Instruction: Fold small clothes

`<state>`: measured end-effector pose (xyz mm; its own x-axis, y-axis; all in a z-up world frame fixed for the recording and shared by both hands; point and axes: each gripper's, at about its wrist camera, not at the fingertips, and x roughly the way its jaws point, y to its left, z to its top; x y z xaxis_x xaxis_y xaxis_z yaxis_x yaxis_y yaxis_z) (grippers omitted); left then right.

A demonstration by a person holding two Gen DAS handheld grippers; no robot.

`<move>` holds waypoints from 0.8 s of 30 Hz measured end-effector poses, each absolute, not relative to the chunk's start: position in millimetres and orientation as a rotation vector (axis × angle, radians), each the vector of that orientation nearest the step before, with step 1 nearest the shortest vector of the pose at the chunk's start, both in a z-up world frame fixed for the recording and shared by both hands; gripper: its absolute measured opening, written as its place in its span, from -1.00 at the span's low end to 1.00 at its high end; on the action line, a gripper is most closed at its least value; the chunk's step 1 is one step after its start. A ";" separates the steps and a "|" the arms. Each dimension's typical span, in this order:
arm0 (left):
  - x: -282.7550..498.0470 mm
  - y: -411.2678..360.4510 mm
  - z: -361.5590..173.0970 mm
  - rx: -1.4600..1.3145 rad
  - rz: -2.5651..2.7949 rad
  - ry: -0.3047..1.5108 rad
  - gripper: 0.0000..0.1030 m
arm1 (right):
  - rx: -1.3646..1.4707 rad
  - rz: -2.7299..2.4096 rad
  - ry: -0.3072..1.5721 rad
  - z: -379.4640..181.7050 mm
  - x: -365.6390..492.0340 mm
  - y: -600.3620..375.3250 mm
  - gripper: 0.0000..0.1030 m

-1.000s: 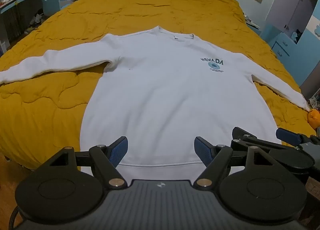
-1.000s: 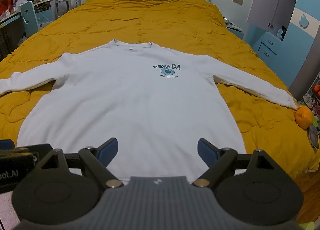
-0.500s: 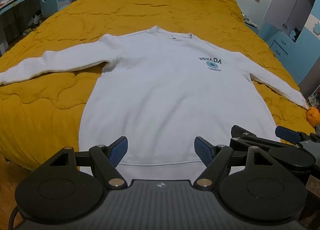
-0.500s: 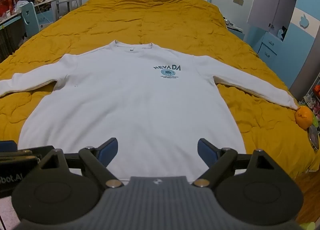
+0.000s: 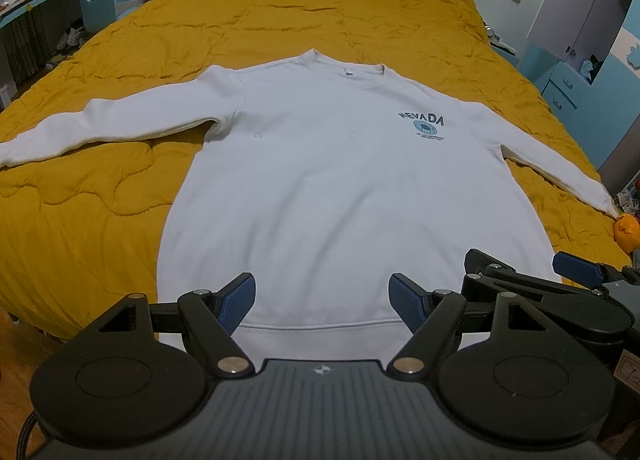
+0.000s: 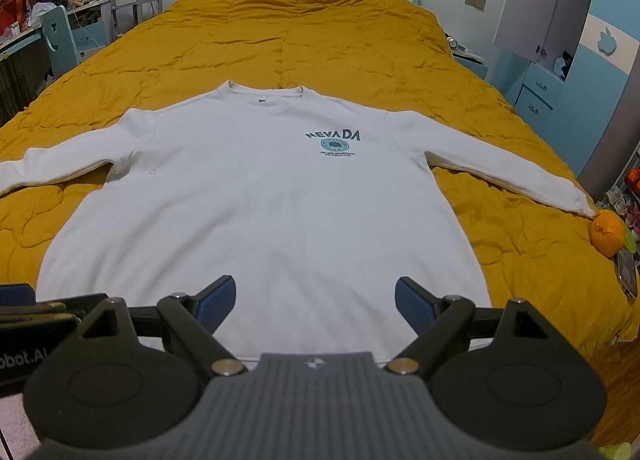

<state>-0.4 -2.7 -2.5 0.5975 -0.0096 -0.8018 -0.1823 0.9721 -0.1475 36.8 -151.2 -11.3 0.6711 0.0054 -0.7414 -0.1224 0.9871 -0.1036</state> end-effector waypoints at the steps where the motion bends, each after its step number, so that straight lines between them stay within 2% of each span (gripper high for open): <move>1: -0.5 -3.1 -2.9 -0.224 0.101 0.928 0.73 | -0.150 0.072 0.833 -11.5 37.1 -151.1 0.60; 24: -0.5 1.7 -4.1 -0.231 0.104 0.937 0.73 | -0.147 0.077 0.836 -12.8 37.8 -151.0 0.60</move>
